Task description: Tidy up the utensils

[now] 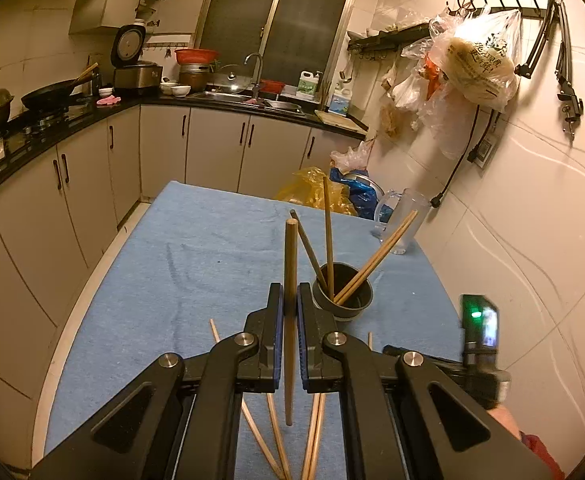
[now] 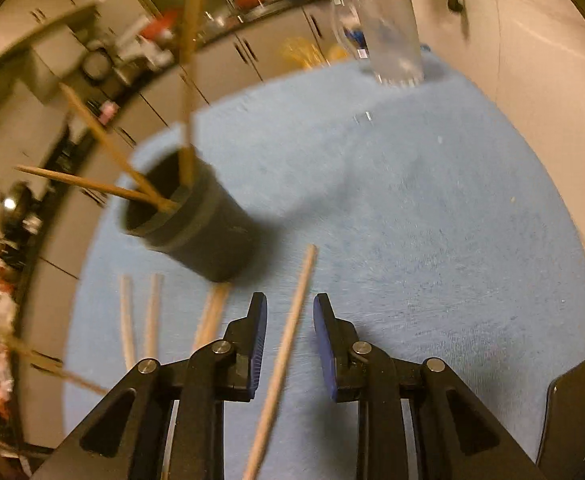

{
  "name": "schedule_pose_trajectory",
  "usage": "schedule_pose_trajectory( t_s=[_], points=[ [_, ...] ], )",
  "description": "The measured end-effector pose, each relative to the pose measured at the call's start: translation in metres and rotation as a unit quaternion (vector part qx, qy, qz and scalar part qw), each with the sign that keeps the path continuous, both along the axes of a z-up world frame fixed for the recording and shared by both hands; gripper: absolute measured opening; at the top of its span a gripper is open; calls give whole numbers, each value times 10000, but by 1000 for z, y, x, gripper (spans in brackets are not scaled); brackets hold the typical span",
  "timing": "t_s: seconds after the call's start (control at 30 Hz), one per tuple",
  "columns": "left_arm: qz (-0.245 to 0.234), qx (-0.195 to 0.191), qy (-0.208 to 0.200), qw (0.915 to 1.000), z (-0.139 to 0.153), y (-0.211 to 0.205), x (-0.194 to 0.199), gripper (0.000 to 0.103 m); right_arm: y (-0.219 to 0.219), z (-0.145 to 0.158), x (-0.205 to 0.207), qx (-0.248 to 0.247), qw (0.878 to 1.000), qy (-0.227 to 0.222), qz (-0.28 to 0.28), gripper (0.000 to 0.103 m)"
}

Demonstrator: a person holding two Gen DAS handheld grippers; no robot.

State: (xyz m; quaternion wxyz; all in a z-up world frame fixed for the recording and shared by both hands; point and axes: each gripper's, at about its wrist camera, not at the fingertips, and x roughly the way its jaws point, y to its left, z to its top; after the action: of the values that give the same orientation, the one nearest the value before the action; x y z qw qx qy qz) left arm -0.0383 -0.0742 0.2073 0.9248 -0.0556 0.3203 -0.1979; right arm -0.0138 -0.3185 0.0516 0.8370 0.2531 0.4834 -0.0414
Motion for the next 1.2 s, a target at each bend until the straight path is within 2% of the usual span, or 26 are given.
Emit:
schedule_pose_trajectory(
  t_s=[0.07,0.17,0.27,0.33,0.4,0.5,0.6,0.77,0.9,1.0,1.2],
  points=[
    [-19,-10,6,10000,1,0,0,6,4,-12,12,-240,9994,239,85,26],
    [-16,-10,4,10000,0,0,1,6,7,-23,22,-316,9987,383,130,26],
    [-10,-12,16,10000,1,0,1,6,16,-27,29,-621,9969,413,241,20],
    [-15,-15,27,10000,1,1,2,6,23,-26,32,-810,9950,427,391,9],
    [-20,-17,28,10000,1,1,2,6,24,-26,32,-821,9948,398,451,7],
    [-32,-14,17,10000,1,0,3,6,16,-24,28,-527,9974,349,334,6],
    [-62,-5,10,10000,3,-1,5,6,16,-5,17,-332,9992,-2,241,6],
    [-121,17,-71,9999,9,-4,4,6,9,51,-12,-199,9961,-854,116,6],
    [-185,35,-154,9997,20,-10,3,6,3,97,-28,-115,9878,-1550,10,6],
    [-227,34,-250,9994,30,-16,4,6,8,127,-40,-264,9791,-2012,-122,5],
    [-276,-4,-389,9989,51,-28,15,6,14,174,-43,-419,9662,-2524,-302,5]
  ],
)
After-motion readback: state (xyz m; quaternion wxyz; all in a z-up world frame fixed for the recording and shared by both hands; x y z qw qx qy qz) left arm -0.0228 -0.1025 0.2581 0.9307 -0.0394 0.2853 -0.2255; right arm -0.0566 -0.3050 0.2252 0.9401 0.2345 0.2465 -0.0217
